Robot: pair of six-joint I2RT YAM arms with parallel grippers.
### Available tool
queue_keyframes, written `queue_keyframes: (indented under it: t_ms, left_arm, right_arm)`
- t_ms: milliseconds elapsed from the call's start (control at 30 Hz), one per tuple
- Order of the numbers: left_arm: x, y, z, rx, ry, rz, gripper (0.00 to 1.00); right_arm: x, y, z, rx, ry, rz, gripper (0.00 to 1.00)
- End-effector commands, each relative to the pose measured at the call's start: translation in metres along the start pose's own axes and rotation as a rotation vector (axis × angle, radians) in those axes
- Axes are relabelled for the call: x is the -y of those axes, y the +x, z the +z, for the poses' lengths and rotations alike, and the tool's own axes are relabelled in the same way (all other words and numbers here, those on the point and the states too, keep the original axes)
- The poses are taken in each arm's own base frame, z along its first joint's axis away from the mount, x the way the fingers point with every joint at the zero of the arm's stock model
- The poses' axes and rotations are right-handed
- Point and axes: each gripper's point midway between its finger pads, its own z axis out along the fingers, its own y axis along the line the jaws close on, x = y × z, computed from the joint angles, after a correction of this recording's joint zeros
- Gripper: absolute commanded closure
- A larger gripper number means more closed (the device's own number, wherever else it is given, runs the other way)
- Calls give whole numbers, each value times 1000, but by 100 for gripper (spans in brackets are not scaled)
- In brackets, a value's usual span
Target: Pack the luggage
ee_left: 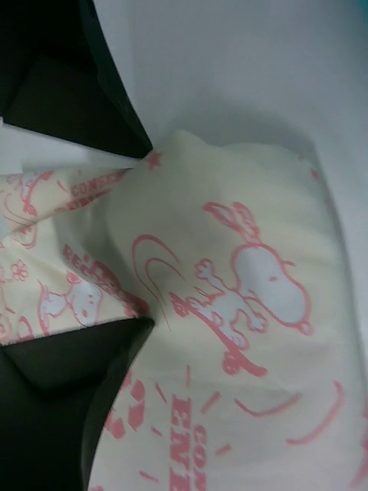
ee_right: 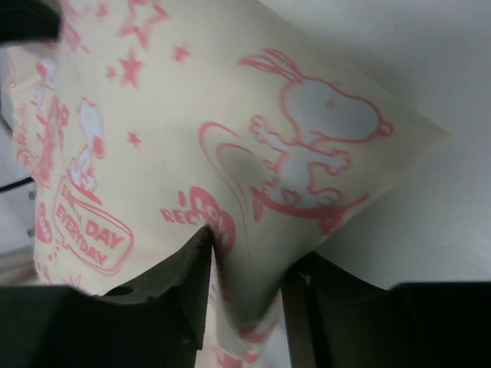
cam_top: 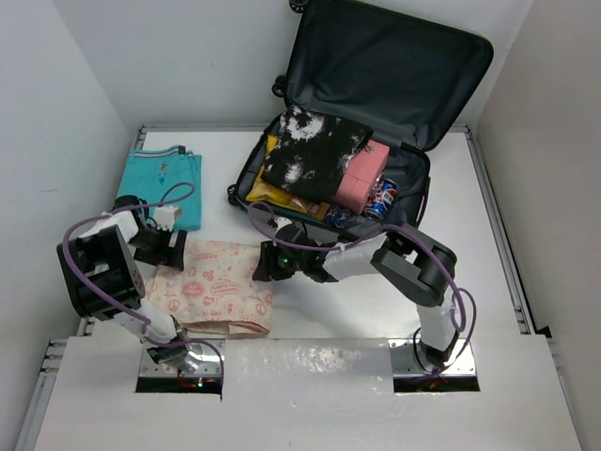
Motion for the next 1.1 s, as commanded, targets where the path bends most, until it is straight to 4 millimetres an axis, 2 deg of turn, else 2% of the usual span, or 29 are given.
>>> queue_keyframes:
  t_ms: [0, 67, 100, 133, 167, 200, 300, 400, 433, 533, 767, 900, 933, 967, 1000, 1033, 1067]
  left_arm:
    - [15, -6, 28, 37, 123, 27, 26]
    - [19, -8, 29, 32, 165, 21, 39]
    - [23, -7, 29, 17, 200, 29, 58]
    - [25, -7, 28, 9, 218, 30, 71]
    - [26, -6, 27, 3, 234, 45, 89]
    - [27, -6, 27, -4, 237, 43, 100]
    - [23, -8, 14, 22, 236, 33, 100]
    - [20, -21, -14, 75, 229, 27, 100]
    - [24, -28, -30, 100, 233, 42, 100]
    - [30, -43, -62, 158, 230, 90, 100]
    - [44, -50, -96, 167, 278, 116, 100]
    - [48, -67, -122, 210, 290, 115, 100]
    - [46, -79, -136, 249, 270, 133, 100]
    - [47, -84, -144, 262, 271, 131, 100]
    - [48, -99, -162, 317, 263, 152, 100]
    - [49, -108, -170, 349, 261, 160, 100]
    - [49, -117, -180, 383, 258, 149, 100]
  right_arm:
    - [14, 32, 13, -95, 15, 33, 66]
    - [15, 35, 11, -99, 13, 29, 84]
    - [13, 33, 8, -93, 11, 22, 98]
    - [13, 31, 7, -90, 11, 11, 100]
    - [14, 30, 5, -87, 20, -10, 100]
    - [12, 27, 3, -81, 17, -19, 100]
    - [6, 17, -4, -60, 20, -60, 100]
    - [-11, 0, -16, -18, -16, -104, 100]
    - [-18, -7, -21, -3, -32, -113, 100]
    - [-37, -28, -37, 62, -61, -136, 100]
    - [-66, -63, -62, 168, -102, -181, 100]
    - [-78, -87, -77, 232, -107, -200, 100]
    - [-88, -101, -84, 260, -124, -198, 100]
    - [-85, -112, -88, 268, -117, -169, 100]
    - [-96, -126, -95, 282, -155, -159, 100]
    - [-98, -135, -99, 286, -171, -146, 100]
    - [-90, -150, -105, 297, -160, -120, 100]
